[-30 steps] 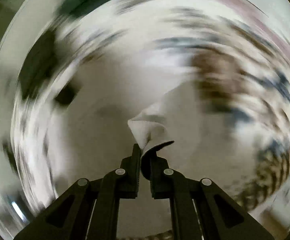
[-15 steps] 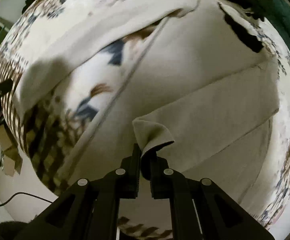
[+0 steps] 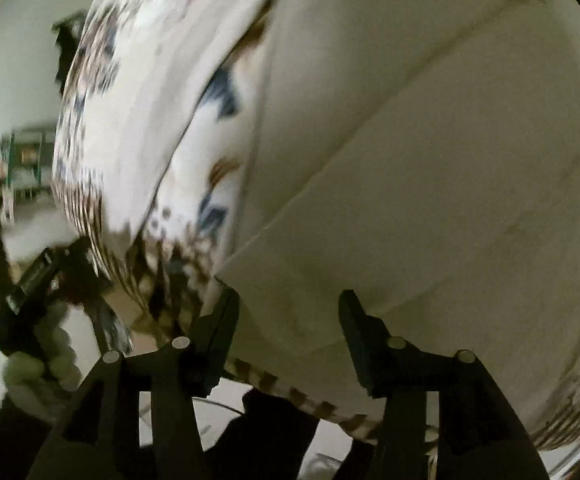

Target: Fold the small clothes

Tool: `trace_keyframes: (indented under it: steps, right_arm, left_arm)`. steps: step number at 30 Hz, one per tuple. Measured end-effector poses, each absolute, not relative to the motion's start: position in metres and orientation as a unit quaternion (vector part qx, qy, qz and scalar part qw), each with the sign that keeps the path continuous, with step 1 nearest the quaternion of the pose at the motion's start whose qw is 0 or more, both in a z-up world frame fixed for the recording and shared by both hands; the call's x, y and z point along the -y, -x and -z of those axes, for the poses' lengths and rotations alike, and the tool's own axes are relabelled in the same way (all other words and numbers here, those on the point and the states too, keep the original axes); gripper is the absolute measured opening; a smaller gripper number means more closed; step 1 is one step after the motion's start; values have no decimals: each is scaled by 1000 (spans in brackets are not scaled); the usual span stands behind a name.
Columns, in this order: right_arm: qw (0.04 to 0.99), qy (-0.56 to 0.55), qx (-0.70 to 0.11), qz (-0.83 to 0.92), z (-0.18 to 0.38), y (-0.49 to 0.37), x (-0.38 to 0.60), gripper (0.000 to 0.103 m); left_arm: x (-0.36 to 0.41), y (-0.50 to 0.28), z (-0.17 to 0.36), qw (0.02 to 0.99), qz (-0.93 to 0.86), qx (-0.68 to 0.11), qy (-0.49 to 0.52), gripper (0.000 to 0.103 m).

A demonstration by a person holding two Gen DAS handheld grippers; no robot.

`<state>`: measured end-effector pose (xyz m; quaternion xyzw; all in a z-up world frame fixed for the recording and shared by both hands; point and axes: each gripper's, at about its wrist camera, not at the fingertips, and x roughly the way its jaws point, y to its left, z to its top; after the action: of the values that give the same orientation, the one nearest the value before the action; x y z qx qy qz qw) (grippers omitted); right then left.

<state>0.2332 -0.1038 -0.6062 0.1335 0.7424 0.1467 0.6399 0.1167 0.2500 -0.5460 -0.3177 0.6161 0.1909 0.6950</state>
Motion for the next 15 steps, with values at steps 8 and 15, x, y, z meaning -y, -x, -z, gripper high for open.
trace_keyframes:
  steps: [8, 15]
  right_arm:
    - [646, -183, -738, -69, 610, -249, 165, 54]
    - [653, -178, -735, -45, 614, -236, 172, 54]
  left_arm:
    - [-236, -131, 575, 684, -214, -594, 364, 51]
    - [-184, -158, 496, 767, -226, -567, 198, 7]
